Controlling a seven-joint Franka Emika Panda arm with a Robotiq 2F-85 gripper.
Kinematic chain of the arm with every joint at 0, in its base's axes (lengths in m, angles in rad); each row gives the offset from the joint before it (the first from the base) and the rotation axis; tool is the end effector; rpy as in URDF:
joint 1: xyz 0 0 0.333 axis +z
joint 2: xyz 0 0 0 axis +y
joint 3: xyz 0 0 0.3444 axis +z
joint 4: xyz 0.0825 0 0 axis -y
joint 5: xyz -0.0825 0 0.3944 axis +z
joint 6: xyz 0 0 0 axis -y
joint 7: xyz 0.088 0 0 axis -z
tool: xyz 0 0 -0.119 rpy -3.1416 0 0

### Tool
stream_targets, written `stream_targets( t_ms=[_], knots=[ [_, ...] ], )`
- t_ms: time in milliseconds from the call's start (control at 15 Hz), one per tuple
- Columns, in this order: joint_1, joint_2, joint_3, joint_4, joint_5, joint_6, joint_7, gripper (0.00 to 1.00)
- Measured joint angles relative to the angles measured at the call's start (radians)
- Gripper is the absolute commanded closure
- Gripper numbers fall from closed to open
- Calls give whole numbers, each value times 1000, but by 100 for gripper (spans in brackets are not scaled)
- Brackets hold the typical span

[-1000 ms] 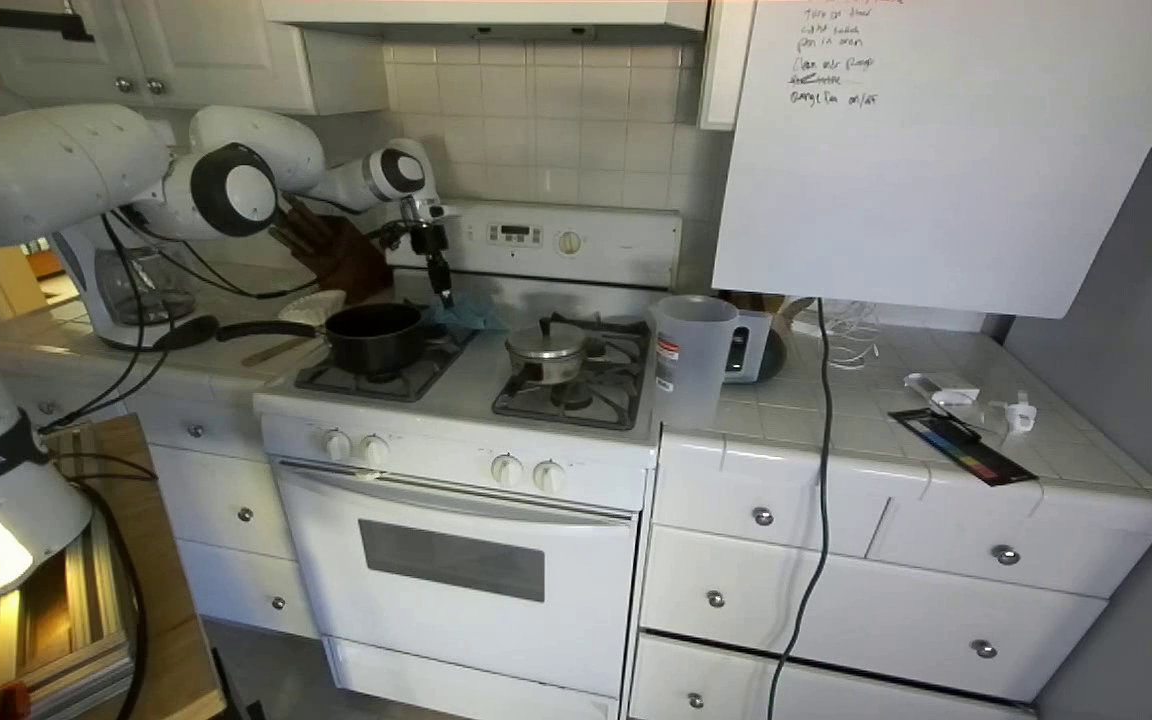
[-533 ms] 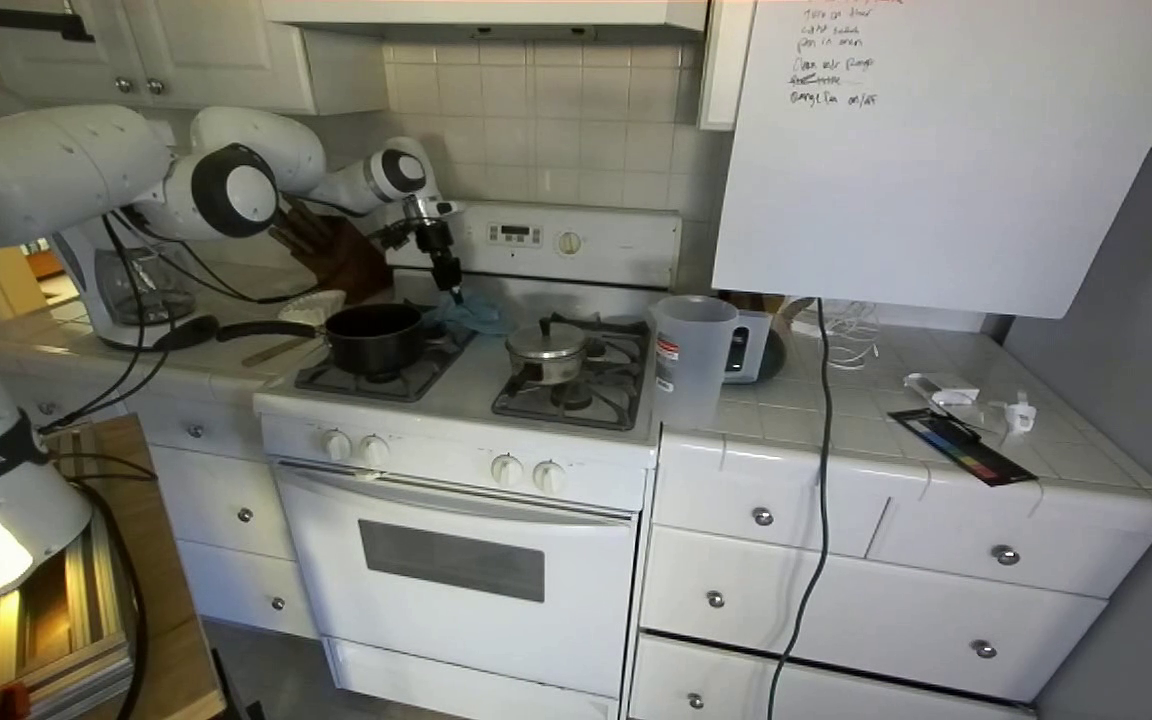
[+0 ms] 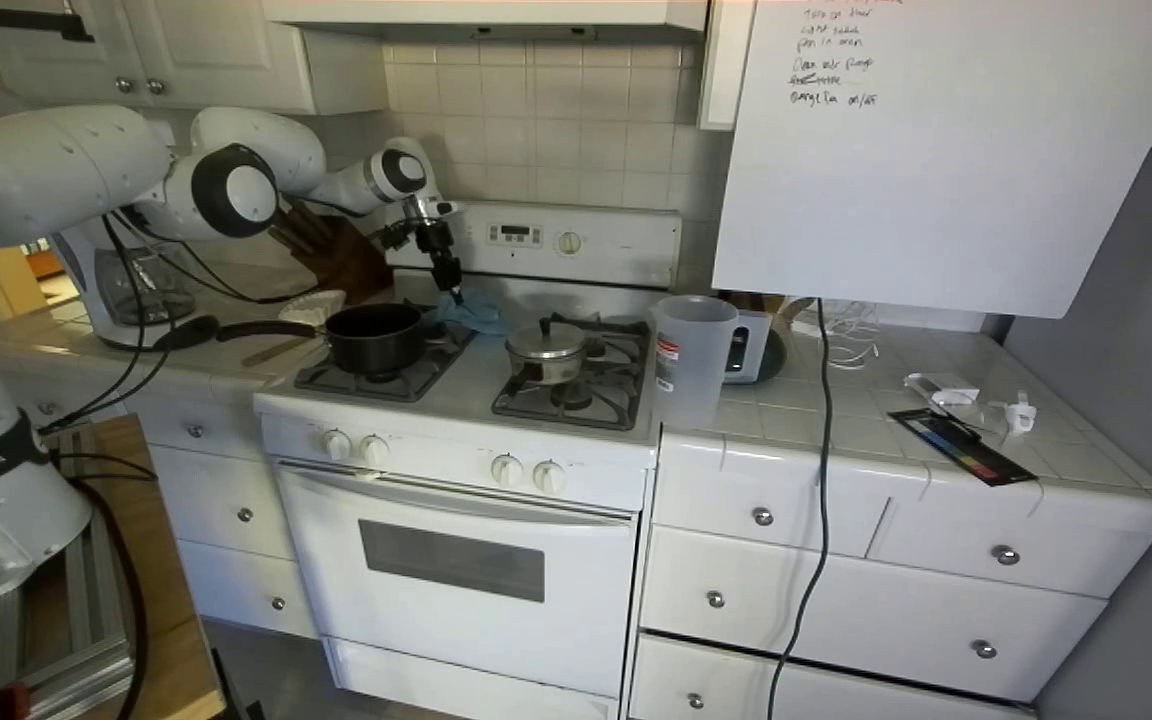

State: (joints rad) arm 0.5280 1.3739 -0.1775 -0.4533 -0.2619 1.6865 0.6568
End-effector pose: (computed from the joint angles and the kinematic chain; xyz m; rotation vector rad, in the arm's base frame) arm 0.7556 0.3435 0.1824 2.6929 -0.1713 0.1593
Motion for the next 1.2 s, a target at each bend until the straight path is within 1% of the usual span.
stream_targets(
  t_ms=[267,333,667,1000,1200],
  knots=[
    [0,0,0,0,0,0,0,88],
    [0,0,0,0,0,0,0,97],
    [-11,-3,-1,3,0,13,-20,97],
    [-80,-42,7,9,6,48,-137,97],
    [-137,-49,56,10,60,24,-202,97]
  ],
)
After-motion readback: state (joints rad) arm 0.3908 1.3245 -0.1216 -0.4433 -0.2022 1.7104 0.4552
